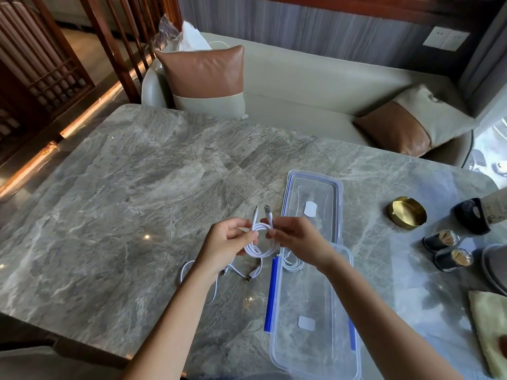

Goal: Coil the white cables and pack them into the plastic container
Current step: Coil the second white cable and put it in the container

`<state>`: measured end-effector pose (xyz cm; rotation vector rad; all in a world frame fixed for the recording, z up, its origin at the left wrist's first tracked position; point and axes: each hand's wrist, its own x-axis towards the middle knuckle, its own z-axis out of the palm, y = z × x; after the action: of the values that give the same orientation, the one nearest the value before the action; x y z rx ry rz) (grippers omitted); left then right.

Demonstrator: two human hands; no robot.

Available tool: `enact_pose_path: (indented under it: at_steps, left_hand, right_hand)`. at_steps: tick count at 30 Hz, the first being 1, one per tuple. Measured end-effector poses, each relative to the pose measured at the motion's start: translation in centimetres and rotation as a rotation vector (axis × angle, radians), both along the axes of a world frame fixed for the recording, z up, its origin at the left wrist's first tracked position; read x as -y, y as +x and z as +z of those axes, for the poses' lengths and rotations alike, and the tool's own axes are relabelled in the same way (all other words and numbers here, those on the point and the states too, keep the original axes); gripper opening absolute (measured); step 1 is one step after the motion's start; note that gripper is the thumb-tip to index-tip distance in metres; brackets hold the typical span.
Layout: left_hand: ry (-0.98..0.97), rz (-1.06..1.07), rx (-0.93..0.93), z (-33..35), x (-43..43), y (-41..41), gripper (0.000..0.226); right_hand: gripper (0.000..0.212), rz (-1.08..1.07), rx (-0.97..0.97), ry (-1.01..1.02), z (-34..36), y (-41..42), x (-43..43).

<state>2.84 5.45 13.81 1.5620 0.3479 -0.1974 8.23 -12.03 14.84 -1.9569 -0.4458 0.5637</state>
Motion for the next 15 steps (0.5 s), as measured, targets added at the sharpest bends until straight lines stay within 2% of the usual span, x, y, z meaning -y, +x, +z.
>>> enact_pose_path:
  at_steps: [3,4,6,7,10,13,15]
  left_hand:
    - [0.065,-0.030,-0.002,-0.9,0.8,0.1,0.012]
    - [0.075,-0.035,-0.005,-1.2,1.3,0.1,0.011]
    - [0.072,-0.074,-0.027,-1.8,2.4,0.0,0.012]
    - [0.058,-0.117,-0.044,-2.1,3.1,0.0,0.012]
    - [-0.042,-0.230,-0.149,-3.1,5.8,-0.6,0.015]
    - [-0.208,-0.196,-0.289,-4.0,8.5,-1.2,0.020]
    - [-0.316,-0.146,-0.356,-4.7,9.9,-1.5,0.014]
  right_hand:
    - [0.011,0.044,0.071,-0.104,-0.8,-0.3,1.1]
    - [0.015,0.035,0.067,-0.114,-1.0,-0.4,1.5]
    - [0.035,-0.008,0.040,-0.134,-1.6,-0.8,2.4]
    - [0.036,-0.026,0.039,-0.151,-2.0,-0.9,3.1]
    - [0.024,-0.071,0.085,-0.249,-3.2,-1.3,5.5]
    - [0.021,-0.110,0.062,-0.322,-3.9,-1.5,8.1]
    - [0.022,-0.121,0.044,-0.390,-4.2,-1.1,9.6]
